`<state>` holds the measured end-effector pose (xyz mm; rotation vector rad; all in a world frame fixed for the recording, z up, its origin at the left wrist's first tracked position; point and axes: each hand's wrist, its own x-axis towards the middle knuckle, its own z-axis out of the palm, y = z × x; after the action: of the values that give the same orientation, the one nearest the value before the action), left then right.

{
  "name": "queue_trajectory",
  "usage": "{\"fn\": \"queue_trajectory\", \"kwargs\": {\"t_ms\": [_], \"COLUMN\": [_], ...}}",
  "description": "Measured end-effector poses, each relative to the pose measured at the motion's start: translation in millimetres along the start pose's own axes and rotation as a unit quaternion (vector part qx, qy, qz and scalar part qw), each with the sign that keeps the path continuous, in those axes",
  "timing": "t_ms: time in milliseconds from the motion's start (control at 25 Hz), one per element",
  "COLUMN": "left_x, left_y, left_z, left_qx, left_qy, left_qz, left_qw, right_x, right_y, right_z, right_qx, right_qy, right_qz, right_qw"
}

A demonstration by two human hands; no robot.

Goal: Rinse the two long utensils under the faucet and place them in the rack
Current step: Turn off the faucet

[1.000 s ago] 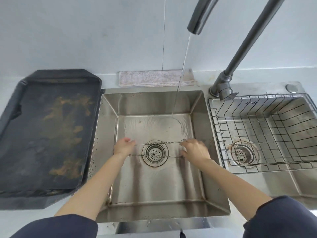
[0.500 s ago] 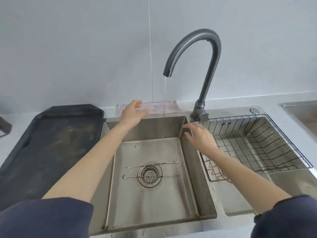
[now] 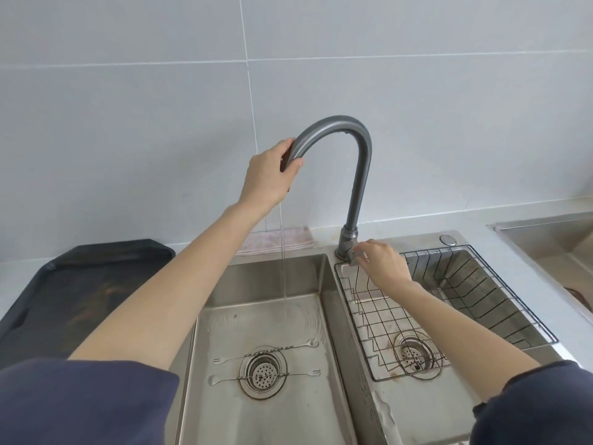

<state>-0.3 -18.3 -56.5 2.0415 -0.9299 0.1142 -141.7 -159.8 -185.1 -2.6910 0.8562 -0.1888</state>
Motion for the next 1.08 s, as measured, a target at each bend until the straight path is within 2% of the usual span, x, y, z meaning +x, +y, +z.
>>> {"fn": "queue_trajectory", "kwargs": {"t_ms": [360,680,880,960,1080], "left_x": [0.6,-1.9,-3.9,-6.0,-18.5], "left_y": [-8.9,-13.2,-15.5,-20.6,-34.0], "left_z": [-0.4,0.8,1.2,-2.3,-5.4], "left_qx": [0.001,-0.001,-0.005,-0.026,-0.038], "left_qy": [-0.008,-0.009,-0.019,-0.041,-0.068], "left_qz": [0.016,0.028,0.04,0.034,0.021], "left_qw": [1.0,1.0,0.999,0.998,0.997], "right_x": [23.1,40.7,42.3,41.5,36.3], "right_y": [7.2,-4.6,-3.6,-3.9,-11.0], "right_z": [-8.4,-14.0,-11.0,-5.8,12.3], "right_qx": [-0.044,-0.011,-0.034,-0.038,-0.023], "right_qy": [-0.025,0.001,-0.002,0.008,0.067], "right_qz": [-0.038,-0.021,-0.015,-0.049,-0.168], "right_qw": [0.998,1.0,0.999,0.998,0.983]}}
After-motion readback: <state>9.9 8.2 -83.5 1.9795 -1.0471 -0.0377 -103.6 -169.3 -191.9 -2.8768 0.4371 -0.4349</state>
